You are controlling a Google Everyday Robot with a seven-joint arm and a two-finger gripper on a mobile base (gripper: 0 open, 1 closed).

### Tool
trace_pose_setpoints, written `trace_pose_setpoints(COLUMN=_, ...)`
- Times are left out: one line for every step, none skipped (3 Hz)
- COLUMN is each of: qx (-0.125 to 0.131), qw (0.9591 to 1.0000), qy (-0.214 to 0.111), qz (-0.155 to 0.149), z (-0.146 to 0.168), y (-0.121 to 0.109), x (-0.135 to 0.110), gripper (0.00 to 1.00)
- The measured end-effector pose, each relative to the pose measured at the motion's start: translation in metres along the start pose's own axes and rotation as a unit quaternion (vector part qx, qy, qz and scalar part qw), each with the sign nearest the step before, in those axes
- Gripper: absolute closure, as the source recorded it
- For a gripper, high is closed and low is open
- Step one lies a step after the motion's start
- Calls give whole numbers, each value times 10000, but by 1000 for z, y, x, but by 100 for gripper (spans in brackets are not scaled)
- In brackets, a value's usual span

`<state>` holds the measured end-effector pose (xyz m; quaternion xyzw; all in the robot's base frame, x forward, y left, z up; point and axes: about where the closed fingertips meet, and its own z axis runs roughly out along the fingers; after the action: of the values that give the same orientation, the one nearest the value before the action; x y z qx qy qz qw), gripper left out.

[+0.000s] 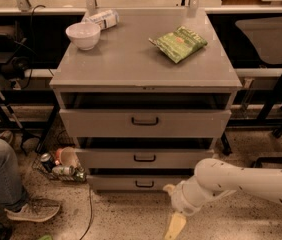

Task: Open middle drawer

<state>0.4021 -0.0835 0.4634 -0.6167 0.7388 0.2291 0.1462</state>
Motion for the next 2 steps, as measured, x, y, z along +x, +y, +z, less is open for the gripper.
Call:
trace_pose_setpoints(qx=563, qw=9978, qy=-47, qz=-348, z=-15, y=-38, x=-3, gripper=0)
trace_pose_setpoints(qx=943, qw=9940, qy=-52, qz=-543, z=-24, y=-81, x=-10, gripper=0)
